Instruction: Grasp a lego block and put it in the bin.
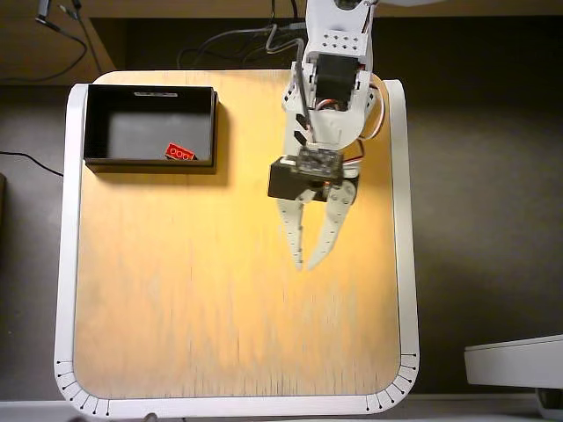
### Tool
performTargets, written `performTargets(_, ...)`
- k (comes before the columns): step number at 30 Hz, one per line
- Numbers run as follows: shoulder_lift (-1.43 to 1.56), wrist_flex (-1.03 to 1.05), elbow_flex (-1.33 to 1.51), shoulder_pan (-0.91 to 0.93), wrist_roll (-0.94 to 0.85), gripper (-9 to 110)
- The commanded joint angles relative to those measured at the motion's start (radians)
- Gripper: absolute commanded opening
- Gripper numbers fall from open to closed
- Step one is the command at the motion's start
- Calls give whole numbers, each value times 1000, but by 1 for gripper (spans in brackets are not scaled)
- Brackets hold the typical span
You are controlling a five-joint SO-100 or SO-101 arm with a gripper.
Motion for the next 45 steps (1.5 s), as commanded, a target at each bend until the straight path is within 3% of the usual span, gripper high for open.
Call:
performTargets(1, 110, -44, 104, -89, 49, 0)
performTargets(23, 555, -41, 683, -184, 35, 0)
performTargets(45, 664, 54, 1019, -138, 86, 0)
